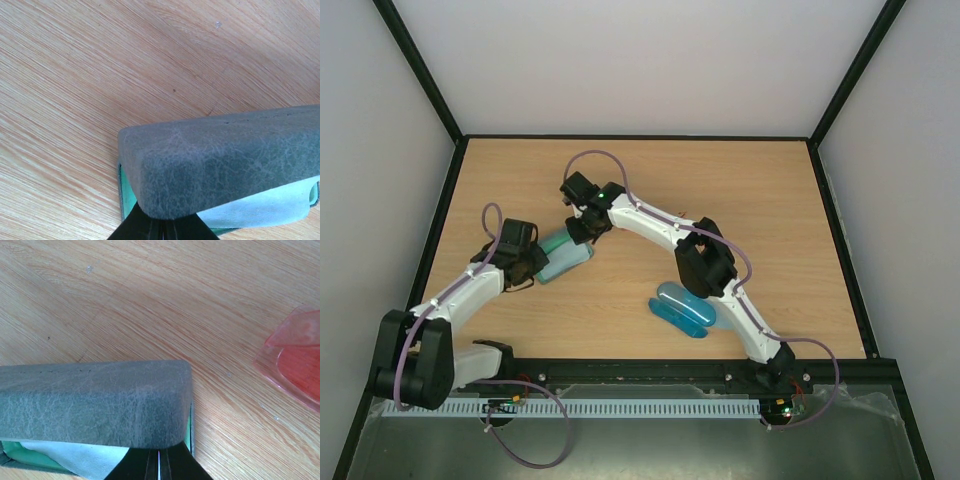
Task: Organize the sunglasses
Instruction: Place the glasses cleaning cloth in the sunglasses case.
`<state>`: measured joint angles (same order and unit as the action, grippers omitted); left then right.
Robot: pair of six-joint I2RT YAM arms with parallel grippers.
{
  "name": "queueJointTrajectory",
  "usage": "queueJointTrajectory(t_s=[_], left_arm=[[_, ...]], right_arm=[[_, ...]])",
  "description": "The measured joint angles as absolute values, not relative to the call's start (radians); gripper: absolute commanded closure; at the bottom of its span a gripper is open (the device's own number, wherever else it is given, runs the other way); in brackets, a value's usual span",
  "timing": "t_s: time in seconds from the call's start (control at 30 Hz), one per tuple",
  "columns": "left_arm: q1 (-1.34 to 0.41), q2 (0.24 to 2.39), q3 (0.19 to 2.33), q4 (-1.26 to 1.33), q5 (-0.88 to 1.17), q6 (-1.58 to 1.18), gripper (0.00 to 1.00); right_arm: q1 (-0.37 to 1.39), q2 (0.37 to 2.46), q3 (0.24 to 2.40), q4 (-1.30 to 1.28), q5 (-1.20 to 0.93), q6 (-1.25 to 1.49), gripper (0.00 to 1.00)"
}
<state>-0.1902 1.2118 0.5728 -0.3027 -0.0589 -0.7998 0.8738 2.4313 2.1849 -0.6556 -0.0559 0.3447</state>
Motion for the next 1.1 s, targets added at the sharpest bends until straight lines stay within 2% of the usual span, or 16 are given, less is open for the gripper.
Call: queueJointTrajectory(t_s=[0.83,0.9,1.0,1.1], left_arm=[[-0.173,1.24,0.573,-0.279,-0.06,-0.791,0.96],[-0.173,1.24,0.573,-0.278,-0.06,-0.791,0.92],[-0.173,1.24,0.573,-0.278,-0.064,-0.791,0.78],[-0.173,1.243,0.573,-0.279,-0.073,-0.79,0.75]], right_arm=[[0.873,2.487,2.23,-0.645,-0.056,0.345,0.99],[0.873,2.487,2.23,-0.645,-0.056,0.345,0.98],[0.871,2.487,2.23,-0.645,-0.055,0.345,0.91],[0.868,2.487,2.23,-0.645,-0.054,0.344,0.88]])
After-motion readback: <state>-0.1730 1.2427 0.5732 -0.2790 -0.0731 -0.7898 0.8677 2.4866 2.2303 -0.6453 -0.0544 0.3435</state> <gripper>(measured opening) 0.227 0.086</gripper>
